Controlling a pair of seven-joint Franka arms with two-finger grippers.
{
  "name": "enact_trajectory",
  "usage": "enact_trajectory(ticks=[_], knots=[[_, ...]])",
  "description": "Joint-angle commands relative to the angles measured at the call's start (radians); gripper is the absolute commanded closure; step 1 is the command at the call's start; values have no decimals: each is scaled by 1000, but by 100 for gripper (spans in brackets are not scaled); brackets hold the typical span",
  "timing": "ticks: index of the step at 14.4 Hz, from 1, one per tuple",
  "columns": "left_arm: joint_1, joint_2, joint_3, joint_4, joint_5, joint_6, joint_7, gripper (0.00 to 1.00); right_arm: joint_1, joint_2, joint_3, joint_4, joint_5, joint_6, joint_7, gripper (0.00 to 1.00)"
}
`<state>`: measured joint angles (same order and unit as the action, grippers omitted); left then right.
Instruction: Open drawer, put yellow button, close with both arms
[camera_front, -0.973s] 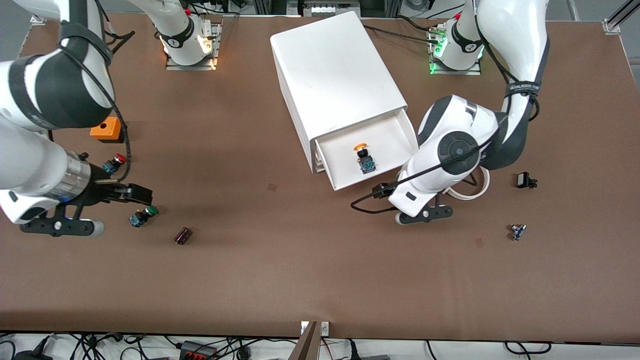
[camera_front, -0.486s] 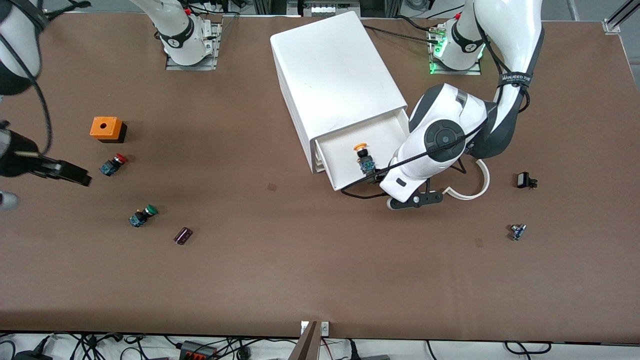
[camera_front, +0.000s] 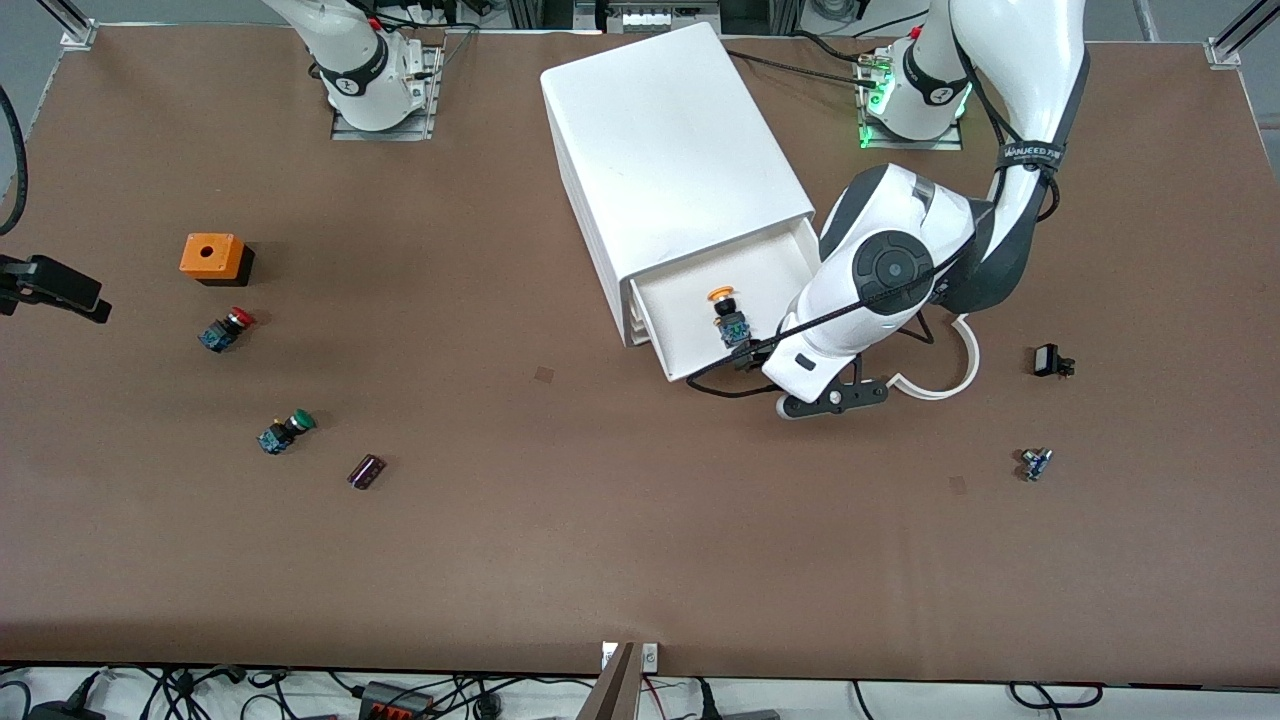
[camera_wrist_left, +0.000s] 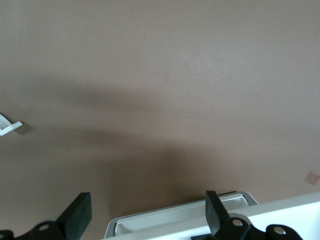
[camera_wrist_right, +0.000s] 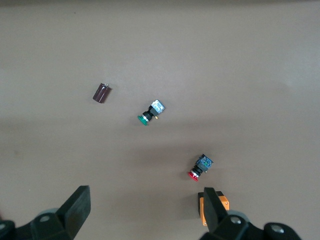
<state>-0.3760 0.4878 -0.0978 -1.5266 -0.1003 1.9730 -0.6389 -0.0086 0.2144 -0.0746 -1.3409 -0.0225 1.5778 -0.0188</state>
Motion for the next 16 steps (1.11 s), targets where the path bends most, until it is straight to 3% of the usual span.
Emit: enact_trajectory(ticks=[1, 8, 12, 16], knots=[[5, -29, -2, -44, -4, 24, -7, 0, -21, -39, 24, -44, -16, -16, -45, 0], [0, -52, -17, -101, -9, 27, -38, 1, -19, -213, 24, -319, -13, 114, -35, 0], [9, -112, -72, -197, -16, 27, -39, 0, -19, -221, 22, -330, -16, 116, -29, 0], [9, -140, -102, -233, -64, 7, -42, 0, -19, -222, 24, -322, -14, 79, -41, 0]])
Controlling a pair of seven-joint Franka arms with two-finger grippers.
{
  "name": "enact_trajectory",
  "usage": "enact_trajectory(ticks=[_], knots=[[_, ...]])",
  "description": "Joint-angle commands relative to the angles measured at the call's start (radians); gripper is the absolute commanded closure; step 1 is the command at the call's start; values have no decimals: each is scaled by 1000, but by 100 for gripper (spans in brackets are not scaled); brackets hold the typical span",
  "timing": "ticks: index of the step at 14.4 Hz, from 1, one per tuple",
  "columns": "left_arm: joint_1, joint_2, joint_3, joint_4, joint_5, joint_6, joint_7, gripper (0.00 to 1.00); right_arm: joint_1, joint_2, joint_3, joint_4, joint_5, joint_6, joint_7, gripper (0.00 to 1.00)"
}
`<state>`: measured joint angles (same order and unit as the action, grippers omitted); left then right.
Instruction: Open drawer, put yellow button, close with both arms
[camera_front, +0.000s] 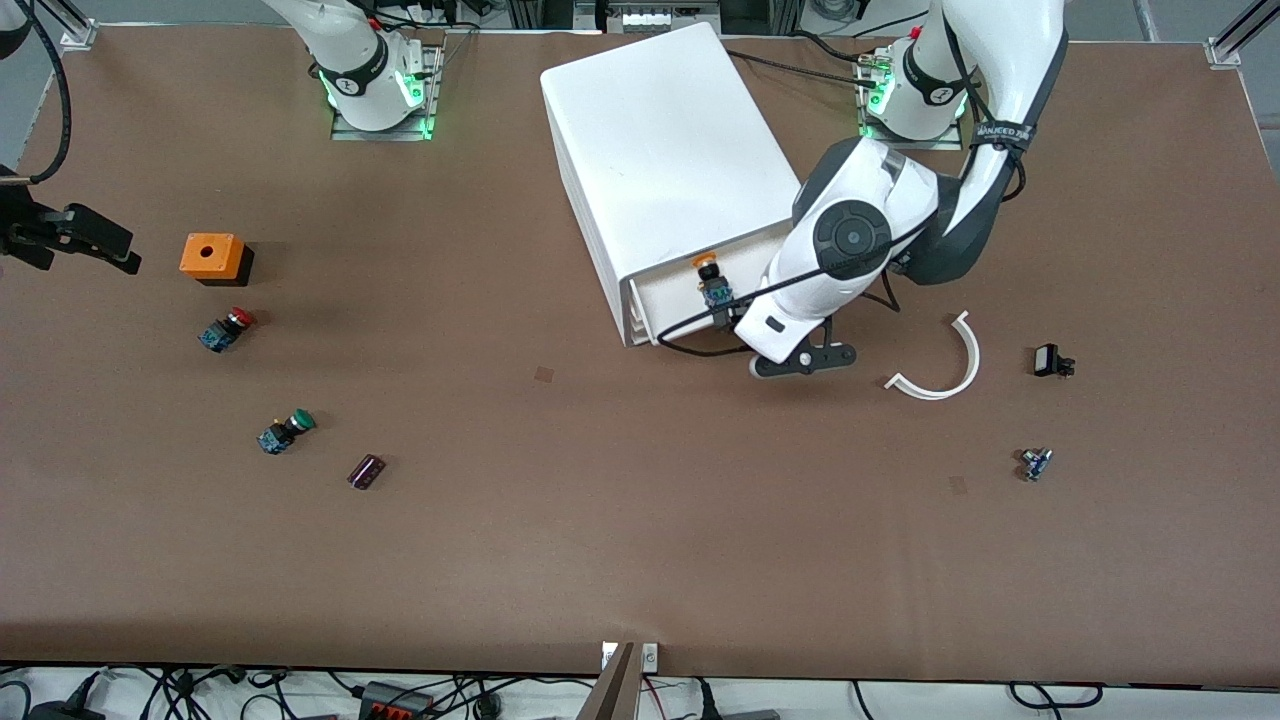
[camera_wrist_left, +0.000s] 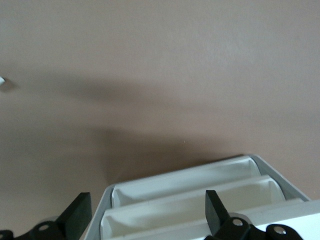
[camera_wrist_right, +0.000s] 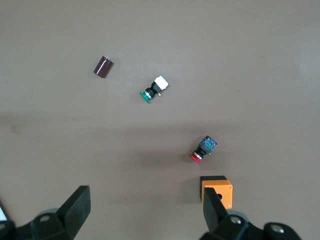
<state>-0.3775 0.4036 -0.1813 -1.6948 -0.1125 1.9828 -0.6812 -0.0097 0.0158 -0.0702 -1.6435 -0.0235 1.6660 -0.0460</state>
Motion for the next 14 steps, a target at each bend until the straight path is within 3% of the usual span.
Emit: enact_trajectory(ticks=[1, 5, 14], knots=[[11, -55, -21, -69, -64, -5, 0, 0, -18, -24, 20, -22, -15, -9, -15, 0], [11, -58, -52, -95, -124, -7, 0, 1, -15, -25, 20, -24, -19, -8, -18, 0], [6, -101, -72, -151, -127, -7, -6, 1, -12, -33, 23, -50, -15, 27, -14, 0]])
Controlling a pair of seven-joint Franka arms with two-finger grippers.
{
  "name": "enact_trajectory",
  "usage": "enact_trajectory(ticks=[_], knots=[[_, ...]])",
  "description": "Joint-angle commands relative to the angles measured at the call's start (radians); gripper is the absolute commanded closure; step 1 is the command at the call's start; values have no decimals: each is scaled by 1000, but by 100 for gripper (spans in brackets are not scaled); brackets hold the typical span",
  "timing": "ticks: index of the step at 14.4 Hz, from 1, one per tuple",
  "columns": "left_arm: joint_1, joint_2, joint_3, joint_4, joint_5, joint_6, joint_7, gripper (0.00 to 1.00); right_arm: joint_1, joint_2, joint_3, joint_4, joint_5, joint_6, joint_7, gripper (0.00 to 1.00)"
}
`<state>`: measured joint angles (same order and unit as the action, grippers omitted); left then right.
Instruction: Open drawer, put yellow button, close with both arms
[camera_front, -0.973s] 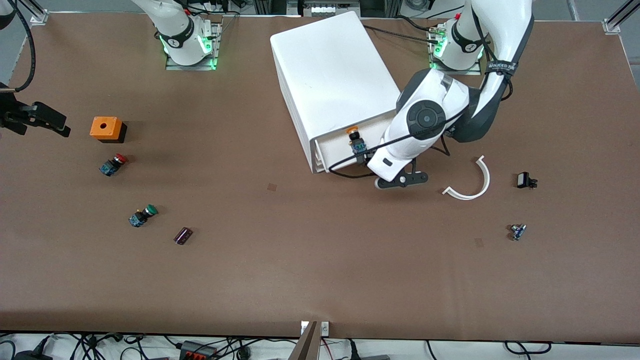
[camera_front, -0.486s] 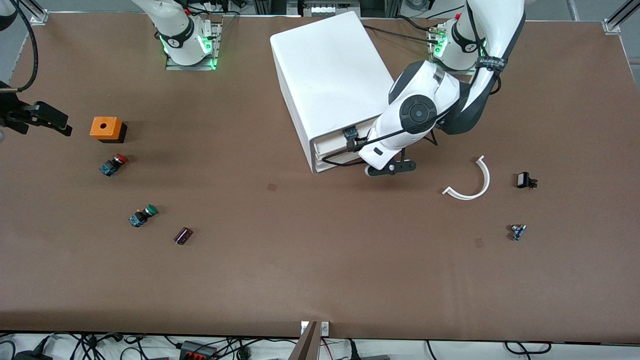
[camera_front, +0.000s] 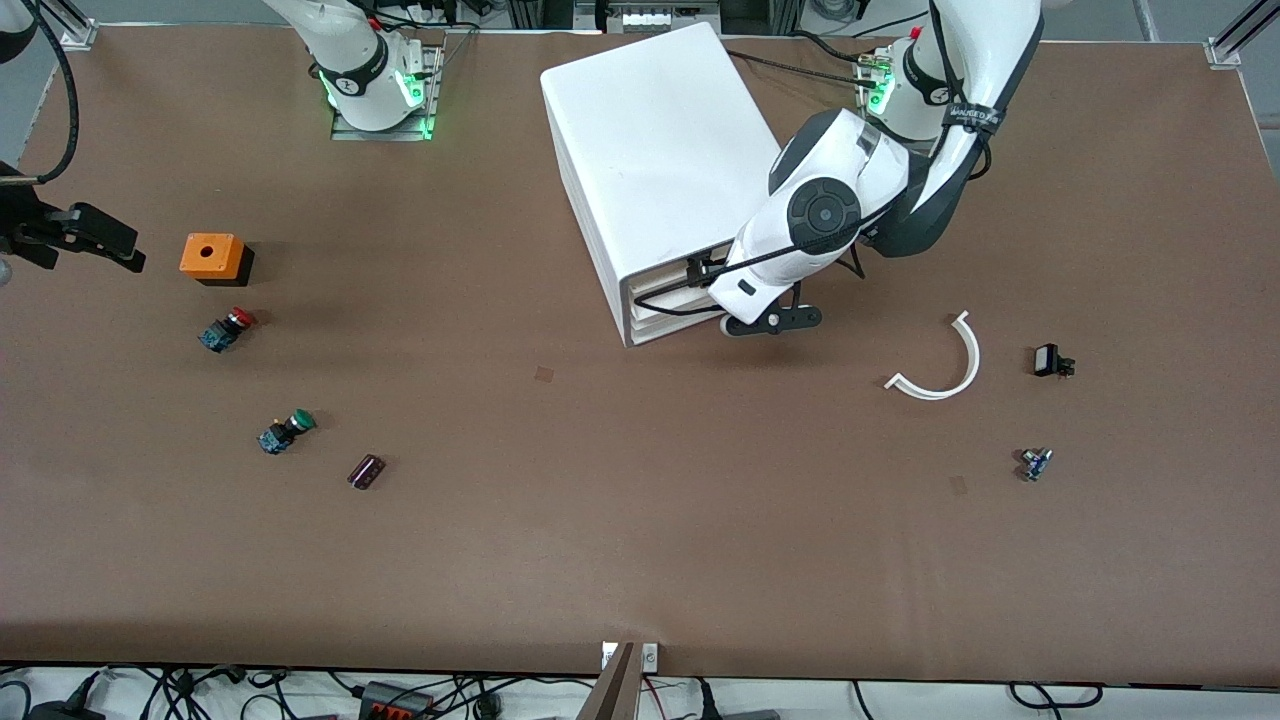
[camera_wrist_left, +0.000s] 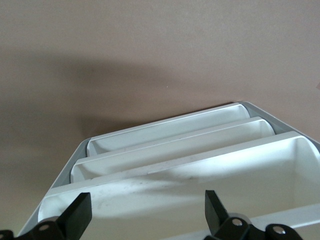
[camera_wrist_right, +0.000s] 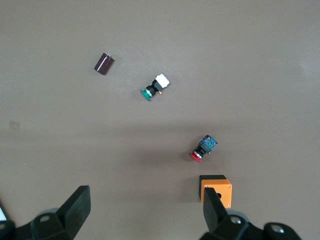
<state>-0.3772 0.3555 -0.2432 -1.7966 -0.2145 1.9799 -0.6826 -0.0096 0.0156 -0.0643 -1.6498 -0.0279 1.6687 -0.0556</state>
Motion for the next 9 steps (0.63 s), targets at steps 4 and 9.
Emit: enact_trajectory(ticks=[4, 9], knots=[[9, -52, -4, -26, -10, 2, 17, 0, -13, -29, 17, -42, -3, 32, -4, 0], [93, -67, -2, 118, 240, -116, 49, 0, -13, -29, 17, -38, 26, 29, 10, 0]])
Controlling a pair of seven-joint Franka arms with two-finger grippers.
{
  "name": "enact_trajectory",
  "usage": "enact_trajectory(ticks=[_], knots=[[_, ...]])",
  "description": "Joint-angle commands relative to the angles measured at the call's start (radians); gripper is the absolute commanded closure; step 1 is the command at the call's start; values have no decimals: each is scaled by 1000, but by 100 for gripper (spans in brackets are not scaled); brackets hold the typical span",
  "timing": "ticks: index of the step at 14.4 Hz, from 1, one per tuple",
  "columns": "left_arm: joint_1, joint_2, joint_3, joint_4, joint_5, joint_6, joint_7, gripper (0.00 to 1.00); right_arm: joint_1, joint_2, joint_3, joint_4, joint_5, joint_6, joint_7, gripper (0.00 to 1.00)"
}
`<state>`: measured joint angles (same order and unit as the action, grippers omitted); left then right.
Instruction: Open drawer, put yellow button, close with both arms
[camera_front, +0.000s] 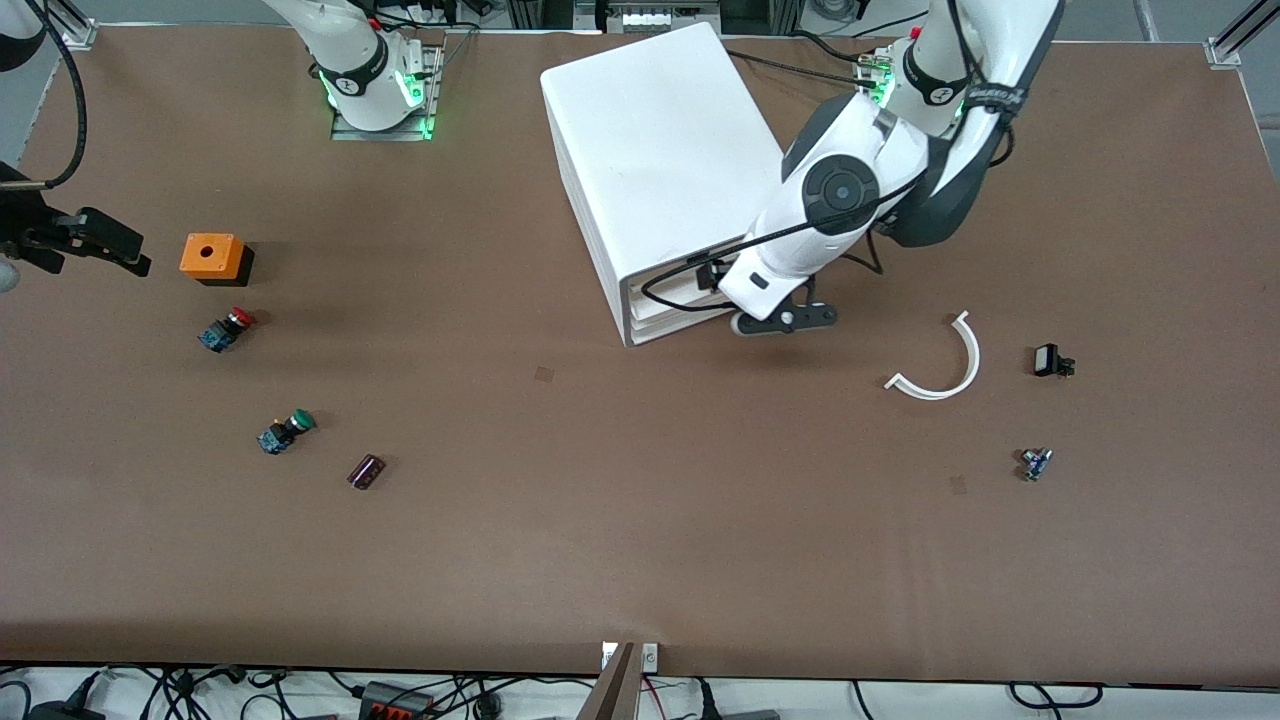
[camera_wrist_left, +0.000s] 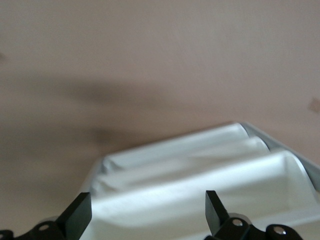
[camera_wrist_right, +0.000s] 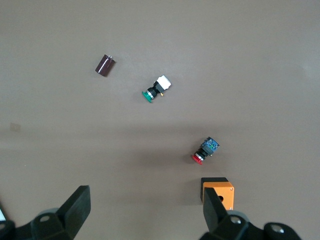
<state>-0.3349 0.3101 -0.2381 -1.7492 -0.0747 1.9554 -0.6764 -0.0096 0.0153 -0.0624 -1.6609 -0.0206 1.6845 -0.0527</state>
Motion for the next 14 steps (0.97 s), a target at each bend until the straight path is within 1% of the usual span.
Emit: enact_trajectory(ticks=[1, 2, 4, 5, 7, 8, 10, 12, 13, 14], knots=[[63, -22, -3, 115, 131, -142, 81, 0, -15, -29, 15, -26, 27, 11, 7, 0], [83, -22, 2, 158, 139, -197, 128, 0, -15, -29, 13, -26, 31, 9, 7, 0], [166, -40, -3, 247, 142, -332, 240, 0, -15, -31, 13, -26, 30, 4, 7, 0], [209, -46, 0, 293, 142, -404, 336, 0, -13, -31, 13, -26, 30, 4, 5, 0], [302, -60, -3, 344, 138, -479, 499, 0, -12, -31, 18, -25, 33, 4, 13, 0], [338, -68, 0, 356, 130, -484, 579, 0, -12, -31, 18, -25, 31, 6, 13, 0], [393, -106, 5, 349, 127, -475, 716, 0, -12, -31, 18, -26, 31, 6, 13, 0], [381, -158, 95, 304, 121, -475, 834, 0, -13, -31, 18, -26, 34, 6, 13, 0], [360, -198, 141, 251, 90, -468, 866, 0, -15, -31, 16, -26, 34, 4, 13, 0], [334, -238, 208, 199, 58, -446, 888, 0, -16, -31, 12, -26, 36, 3, 13, 0]])
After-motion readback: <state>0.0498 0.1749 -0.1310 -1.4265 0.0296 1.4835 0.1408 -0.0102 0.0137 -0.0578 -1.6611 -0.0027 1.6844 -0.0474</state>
